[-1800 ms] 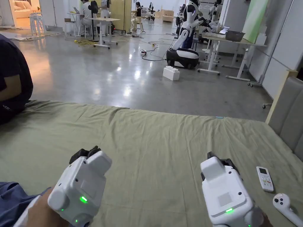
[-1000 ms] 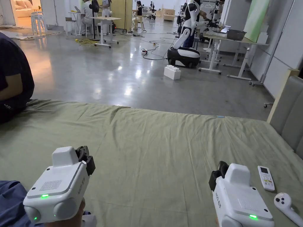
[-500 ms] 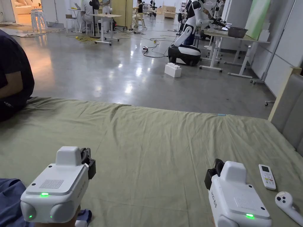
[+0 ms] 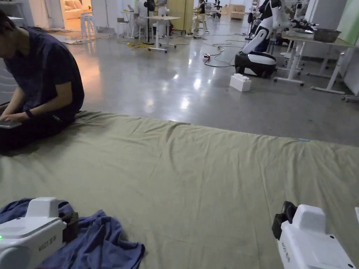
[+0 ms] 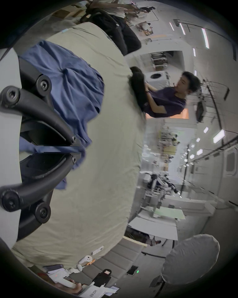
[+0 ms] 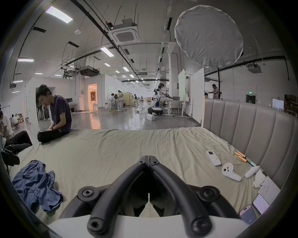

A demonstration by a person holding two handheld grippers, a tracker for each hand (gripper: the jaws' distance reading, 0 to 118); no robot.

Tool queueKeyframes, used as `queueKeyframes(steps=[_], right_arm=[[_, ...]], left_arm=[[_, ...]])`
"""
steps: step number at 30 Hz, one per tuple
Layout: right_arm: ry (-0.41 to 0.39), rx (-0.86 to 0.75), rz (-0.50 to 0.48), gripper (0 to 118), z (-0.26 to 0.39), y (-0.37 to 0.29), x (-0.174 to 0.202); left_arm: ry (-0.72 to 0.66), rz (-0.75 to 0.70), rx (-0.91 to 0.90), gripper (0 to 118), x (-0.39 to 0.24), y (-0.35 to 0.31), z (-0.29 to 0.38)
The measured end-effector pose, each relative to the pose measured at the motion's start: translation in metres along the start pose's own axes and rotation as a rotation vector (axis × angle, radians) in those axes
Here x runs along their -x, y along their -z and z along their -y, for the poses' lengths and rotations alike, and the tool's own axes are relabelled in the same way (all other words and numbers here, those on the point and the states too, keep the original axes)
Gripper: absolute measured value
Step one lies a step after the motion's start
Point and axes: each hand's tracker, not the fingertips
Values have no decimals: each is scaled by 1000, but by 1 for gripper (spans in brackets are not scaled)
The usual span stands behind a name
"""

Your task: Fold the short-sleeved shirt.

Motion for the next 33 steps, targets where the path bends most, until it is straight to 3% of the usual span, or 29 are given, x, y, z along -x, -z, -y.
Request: queueKeyframes(steps=[3, 5, 6, 8, 13, 16, 20, 22, 23, 26, 29, 33], right_arm=[[-3, 12, -7, 1, 4, 2, 4], [-4, 21, -12, 1, 7, 4, 7], [-5, 26, -13, 1, 9, 4, 9], [0, 40, -21, 1, 12, 5, 12], [-10, 64, -30, 1, 20, 6, 19], [-15, 79, -32, 1, 25, 7, 21], [-30, 100, -37, 1, 28, 11, 24], [-36, 109, -39, 1, 29, 12, 24], [-38, 112, -39, 1, 29, 12, 24], [-43, 115, -39, 1, 30, 14, 24], [-40, 124, -40, 1, 32, 16, 24], [-47, 129, -40, 1, 34, 16, 25]], left_arm=[[-39, -67, 61, 17, 39, 6, 8], [-72, -96, 92, 48, 60, 13, 14], [-88, -136, 103, 73, 70, 19, 17], [-104, -180, 155, 92, 87, 30, 23], [-76, -157, 275, 95, 104, 65, 42], [-50, -169, 361, 94, 103, 88, 59], [18, -202, 441, 78, 103, 114, 82], [-5, -215, 371, 75, 102, 111, 88], [-6, -219, 376, 67, 99, 110, 87], [30, -208, 360, 11, 88, 107, 83], [134, -226, 375, 7, 81, 115, 89], [-15, -213, 332, 5, 95, 114, 92]])
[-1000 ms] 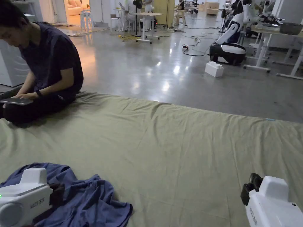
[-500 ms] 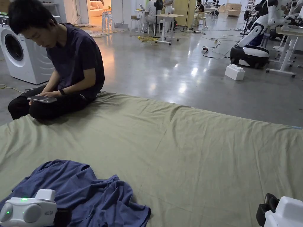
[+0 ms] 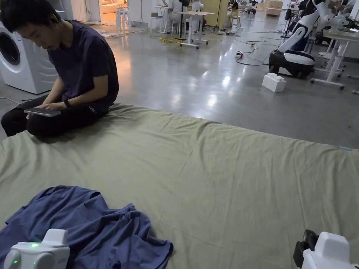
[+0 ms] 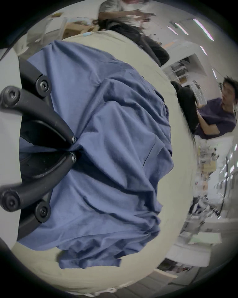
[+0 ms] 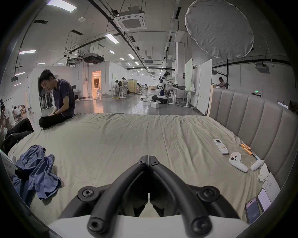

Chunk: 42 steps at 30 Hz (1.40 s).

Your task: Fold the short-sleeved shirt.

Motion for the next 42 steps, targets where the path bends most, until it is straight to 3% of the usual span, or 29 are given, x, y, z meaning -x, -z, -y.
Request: queueKeyframes(steps=[2, 7, 10, 17, 27, 35, 42], right_arm=[[-3, -1, -1, 1, 0, 0, 0], [9, -10, -5, 1, -1, -2, -3], [13, -15, -7, 1, -3, -2, -4], [34, -36, -13, 1, -10, -6, -7], [68, -84, 18, 1, -22, -18, -33], [102, -117, 87, 1, -24, -34, -75], [127, -126, 175, 1, -18, -51, -118]], left_arm=[[-60, 20, -12, 4, 6, -1, 3], [-60, 62, -122, 4, 9, -31, -3], [-165, 116, -209, 4, 16, -57, -16], [-146, 186, -395, 4, -11, -137, -50], [23, 394, -669, 4, -109, -246, -116], [138, 601, -711, 4, -213, -280, -141], [244, 792, -646, 4, -321, -274, -131]])
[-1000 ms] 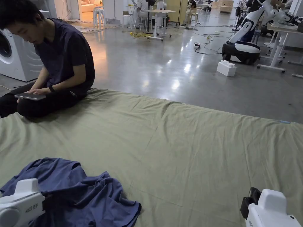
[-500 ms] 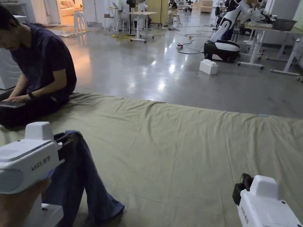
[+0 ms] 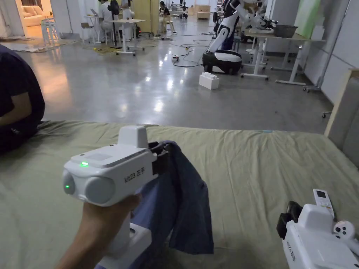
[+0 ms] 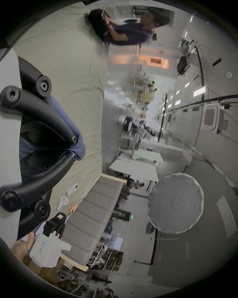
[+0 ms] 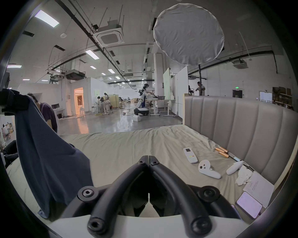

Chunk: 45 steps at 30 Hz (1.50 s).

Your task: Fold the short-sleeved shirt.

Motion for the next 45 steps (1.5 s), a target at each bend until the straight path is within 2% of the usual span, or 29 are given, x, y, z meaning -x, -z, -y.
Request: queueKeyframes(steps=[6, 11, 14, 15, 17, 19, 20, 21, 22, 24, 29, 35, 38, 40, 41, 43, 45], right_arm=[[12, 11, 70, 1, 4, -6, -30], [14, 29, 96, 1, 10, -10, -41], [11, 49, 98, 1, 17, -8, -43], [11, 56, 98, 1, 19, -8, -43], [5, 68, 92, 1, 22, -7, -40], [-1, 76, 80, 1, 23, -6, -36], [-4, 77, 74, 1, 23, -6, -33], [-12, 77, 69, 1, 22, -8, -29], [-20, 72, 62, 1, 20, -8, -26], [-36, 57, 47, 1, 16, -8, -18], [-54, 15, 10, 1, 0, -10, 2], [-70, -43, -36, 1, -18, -14, 27], [-93, -80, -48, 1, -24, -14, 38], [-110, -106, -57, 1, -28, -15, 44], [-109, -106, -56, 1, -29, -14, 46], [-119, -126, -59, 1, -31, -14, 51], [-103, -119, -67, 1, -33, -15, 52]], left_arm=[[3, 119, 118, 4, -58, 51, 48], [-11, 86, 267, 4, -70, 78, 102], [26, 29, 335, 5, -67, 85, 129], [21, 22, 347, 9, -64, 87, 136], [14, 10, 365, 12, -56, 88, 145], [10, -17, 377, 27, -51, 83, 145], [9, -34, 377, 40, -48, 81, 143], [10, -59, 369, 59, -44, 78, 140], [11, -80, 344, 69, -40, 70, 135], [17, -104, 294, 77, -31, 59, 125], [14, -220, 129, 77, -5, 20, 100], [39, -381, -43, 74, 21, -27, 83], [64, -438, -91, 54, 30, -45, 79], [86, -474, -102, 18, 34, -55, 79], [99, -492, -101, 9, 36, -58, 79], [122, -559, -84, 4, 39, -57, 80], [107, -526, -63, 0, 44, -60, 80]])
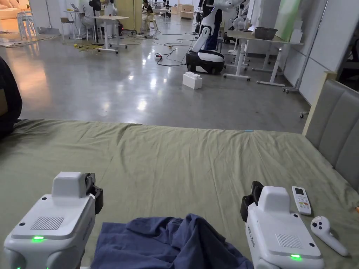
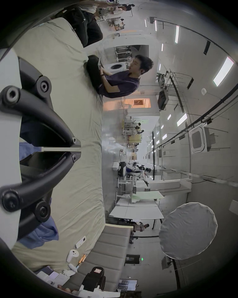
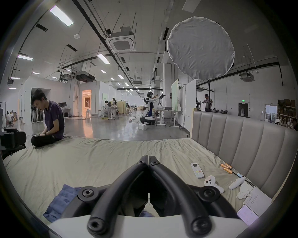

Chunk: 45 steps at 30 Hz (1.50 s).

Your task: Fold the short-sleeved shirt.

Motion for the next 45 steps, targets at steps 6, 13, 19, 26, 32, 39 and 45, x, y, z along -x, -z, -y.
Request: queueKeyframes(steps=[6, 13, 19, 26, 32, 39, 45], right_arm=[[11, 20, -21, 1, 5, 3, 3], [11, 68, -18, 1, 21, 4, 0], [5, 112, -12, 1, 36, 5, -3], [8, 160, -9, 1, 51, 6, -3], [4, 192, -7, 1, 62, 4, -5], [24, 261, 16, 1, 77, 0, -20], [21, 484, -39, 2, 102, 3, -39]], left_arm=[[-39, 35, 90, 0, 12, 6, 17], [-99, 102, 452, 0, 30, 34, 71], [-117, 88, 692, 10, 43, 56, 123], [-169, 94, 824, 66, 46, 69, 164], [-9, 75, 871, 64, 22, 74, 190], [71, 125, 868, 8, -5, 61, 184], [-16, 136, 844, 6, 15, 54, 170]])
